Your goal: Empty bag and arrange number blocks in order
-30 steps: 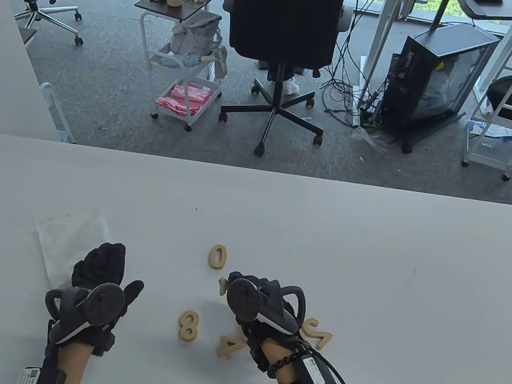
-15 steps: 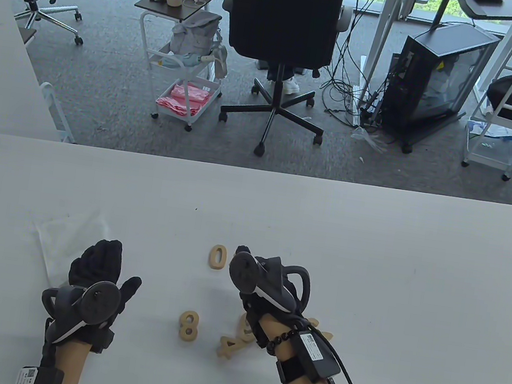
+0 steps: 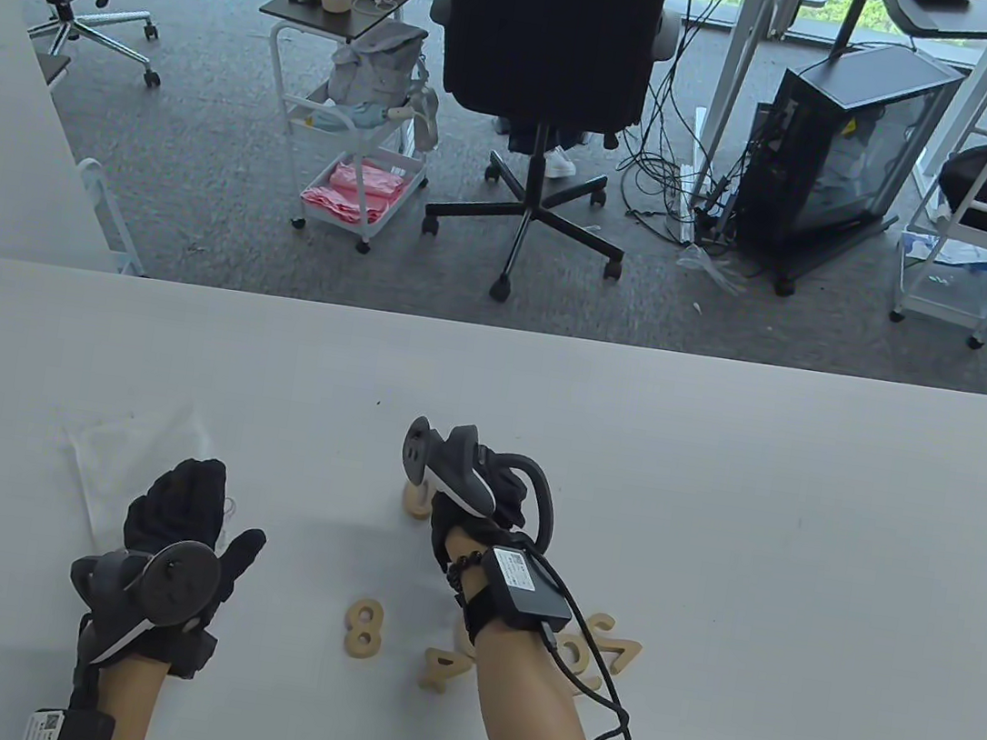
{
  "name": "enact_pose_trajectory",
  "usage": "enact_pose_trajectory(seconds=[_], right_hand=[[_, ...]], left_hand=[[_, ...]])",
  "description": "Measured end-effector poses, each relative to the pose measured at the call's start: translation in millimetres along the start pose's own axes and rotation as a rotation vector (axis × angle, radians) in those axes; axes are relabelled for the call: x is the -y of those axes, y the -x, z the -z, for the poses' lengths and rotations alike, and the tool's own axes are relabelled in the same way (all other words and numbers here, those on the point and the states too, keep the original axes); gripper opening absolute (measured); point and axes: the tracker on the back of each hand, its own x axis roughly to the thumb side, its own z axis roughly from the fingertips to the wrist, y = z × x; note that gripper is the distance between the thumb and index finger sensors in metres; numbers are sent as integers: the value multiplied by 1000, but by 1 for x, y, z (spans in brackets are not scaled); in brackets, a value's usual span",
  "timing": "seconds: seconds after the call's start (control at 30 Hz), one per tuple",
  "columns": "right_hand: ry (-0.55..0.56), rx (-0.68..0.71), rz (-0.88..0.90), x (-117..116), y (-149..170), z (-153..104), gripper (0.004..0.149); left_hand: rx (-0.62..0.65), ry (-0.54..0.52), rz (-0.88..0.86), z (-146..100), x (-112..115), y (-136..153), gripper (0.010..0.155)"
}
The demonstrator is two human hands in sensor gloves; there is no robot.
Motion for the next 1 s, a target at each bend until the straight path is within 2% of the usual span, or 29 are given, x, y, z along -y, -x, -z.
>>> enact_pose_trajectory(seconds=[0.37, 0.83, 1.0], right_hand=[[-27, 9, -38, -22, -12, 21, 42], [-105, 56, -66, -30, -18, 21, 46], [-86, 60, -84, -30, -17, 21, 46]], left_hand=[[-4, -3, -4, 1, 0, 1, 85], [2, 10, 3, 1, 2, 0, 84], [3, 15, 5, 1, 3, 0, 84]])
